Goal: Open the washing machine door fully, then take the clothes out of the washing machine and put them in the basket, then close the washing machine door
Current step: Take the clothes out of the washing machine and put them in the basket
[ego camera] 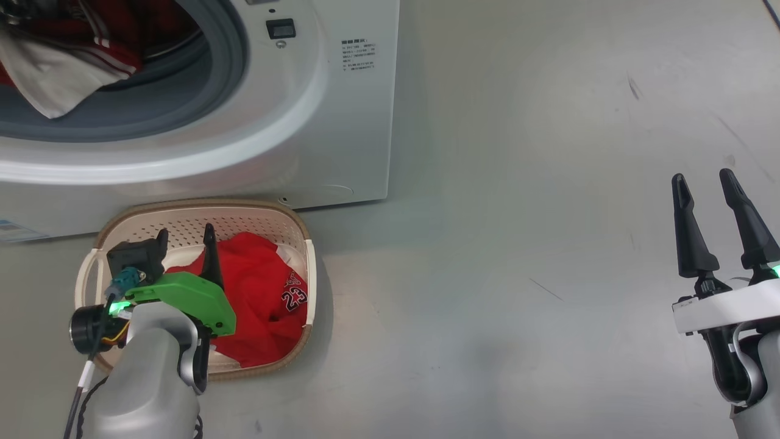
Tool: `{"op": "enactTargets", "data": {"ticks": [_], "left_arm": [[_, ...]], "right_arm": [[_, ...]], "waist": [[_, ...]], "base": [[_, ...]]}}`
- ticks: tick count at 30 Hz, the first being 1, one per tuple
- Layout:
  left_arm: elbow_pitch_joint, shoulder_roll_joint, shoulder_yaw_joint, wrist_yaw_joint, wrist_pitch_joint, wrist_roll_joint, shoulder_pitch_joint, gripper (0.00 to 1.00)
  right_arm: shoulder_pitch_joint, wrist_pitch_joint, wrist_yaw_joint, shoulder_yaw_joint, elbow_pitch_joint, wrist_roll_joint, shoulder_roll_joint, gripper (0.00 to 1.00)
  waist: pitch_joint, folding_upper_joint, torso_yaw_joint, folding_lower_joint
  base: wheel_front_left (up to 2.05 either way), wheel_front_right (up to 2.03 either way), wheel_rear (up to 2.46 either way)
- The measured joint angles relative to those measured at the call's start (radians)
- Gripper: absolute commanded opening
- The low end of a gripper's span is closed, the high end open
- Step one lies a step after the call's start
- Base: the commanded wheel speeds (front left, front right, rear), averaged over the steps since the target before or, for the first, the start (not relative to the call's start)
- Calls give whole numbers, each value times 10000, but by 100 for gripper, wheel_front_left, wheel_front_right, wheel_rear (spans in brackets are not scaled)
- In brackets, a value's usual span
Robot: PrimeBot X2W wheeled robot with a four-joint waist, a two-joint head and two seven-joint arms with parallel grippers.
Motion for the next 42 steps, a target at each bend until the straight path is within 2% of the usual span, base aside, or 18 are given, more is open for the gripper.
{"op": "enactTargets", "data": {"ticks": [12,19,31,42], "left_arm": [[-2441,4,-334,-424,-15,487,926,100],[-3641,10,-320,-422,-25,420,1930,100],[-5306,29,-247,-182,-25,594,3274,100],[-6046,50,-393,98,-25,412,3933,100]], "right_arm": [[614,0,0,-336,265,-215,382,100],[1001,0,0,-357,303,-387,629,100],[1622,0,0,-376,242,-642,961,100],[1730,0,0,-374,151,-752,1108,100]], "waist": [[-1410,0,579,0],[-2146,0,877,0],[-2955,0,1209,0],[-3067,0,1200,0]], "base": [[0,0,0],[0,0,0],[0,0,0],[0,0,0]]}}
